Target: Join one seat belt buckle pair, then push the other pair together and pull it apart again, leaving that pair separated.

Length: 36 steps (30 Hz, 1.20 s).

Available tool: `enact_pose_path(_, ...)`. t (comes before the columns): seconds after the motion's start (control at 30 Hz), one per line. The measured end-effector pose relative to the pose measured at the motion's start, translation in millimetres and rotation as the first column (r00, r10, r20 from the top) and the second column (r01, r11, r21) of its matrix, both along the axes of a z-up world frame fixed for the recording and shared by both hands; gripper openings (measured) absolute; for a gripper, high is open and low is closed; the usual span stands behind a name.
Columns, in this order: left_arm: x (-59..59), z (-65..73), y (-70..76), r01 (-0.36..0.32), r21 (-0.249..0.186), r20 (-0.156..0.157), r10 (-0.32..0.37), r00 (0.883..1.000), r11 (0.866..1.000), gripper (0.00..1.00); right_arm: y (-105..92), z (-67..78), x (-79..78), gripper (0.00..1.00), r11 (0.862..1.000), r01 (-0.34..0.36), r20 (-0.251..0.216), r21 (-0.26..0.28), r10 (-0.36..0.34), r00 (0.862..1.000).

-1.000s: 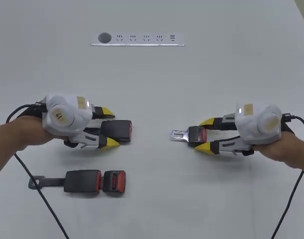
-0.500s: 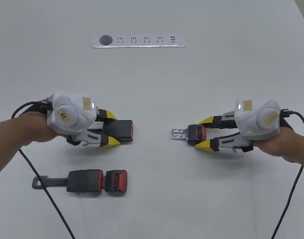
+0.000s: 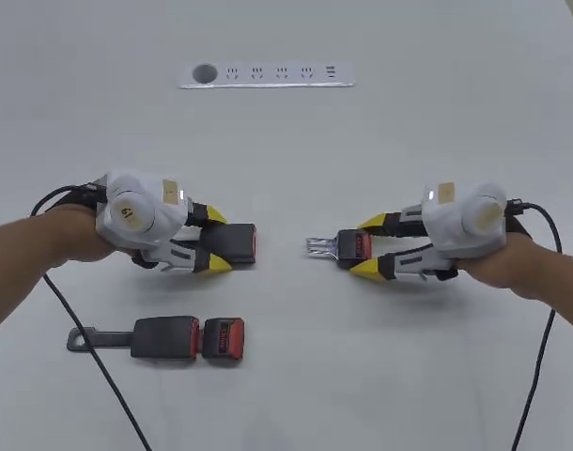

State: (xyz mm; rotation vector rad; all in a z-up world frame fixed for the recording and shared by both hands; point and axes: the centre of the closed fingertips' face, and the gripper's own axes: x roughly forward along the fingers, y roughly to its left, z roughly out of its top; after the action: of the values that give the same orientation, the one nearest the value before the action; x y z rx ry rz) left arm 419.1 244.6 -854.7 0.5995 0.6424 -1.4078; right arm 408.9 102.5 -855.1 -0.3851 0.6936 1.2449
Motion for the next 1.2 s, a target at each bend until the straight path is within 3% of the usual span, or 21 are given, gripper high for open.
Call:
enact_pose_path(0.27,0.1,-0.2,0.6,0.012,-0.001,-0.001,-0.012,1.0,1.0,0.36,21.4,1.1,4.2,0.34,1.0,-0.017,-0.01,0.001,0.017,1.0)
enact_pose_path(0.33,0.5,-0.4,0.5,0.021,-0.001,-0.002,-0.021,1.0,1.0,0.36,29.1,1.9,7.9,0.34,1.0,-0.002,-0.034,0.004,0.002,0.999)
enact_pose_path(0.63,0.5,0.0,-1.1,0.036,0.006,-0.002,-0.036,0.999,0.999,0.36,58.4,2.7,17.8,0.34,0.999,-0.032,-0.038,0.002,0.032,0.999)
enact_pose_path(0.67,0.6,0.0,-1.3,0.037,0.007,0.0,-0.037,0.999,0.999,0.36,60.5,1.6,18.9,0.34,0.997,-0.068,-0.009,-0.027,0.068,0.998)
enact_pose_path(0.83,0.8,0.3,-2.9,0.044,0.012,0.002,-0.044,0.999,0.999,0.36,73.1,-1.4,22.8,0.34,0.998,-0.044,-0.028,-0.033,0.043,0.999)
enact_pose_path(0.87,0.4,0.3,-2.4,0.042,0.011,0.001,-0.042,0.999,0.999,0.36,72.6,-2.0,25.2,0.34,0.997,-0.069,-0.017,-0.046,0.069,0.997)
enact_pose_path(1.03,0.0,0.5,-2.3,0.027,-0.002,0.003,-0.027,1.0,1.0,0.36,72.2,-2.5,25.3,0.34,0.998,-0.06,-0.051,-0.026,0.058,0.997)
enact_pose_path(1.2,-2.3,0.6,-4.0,0.074,0.02,0.003,-0.074,0.997,0.997,0.35,75.6,-4.9,27.0,0.33,0.995,-0.085,-0.059,-0.044,0.082,0.995)
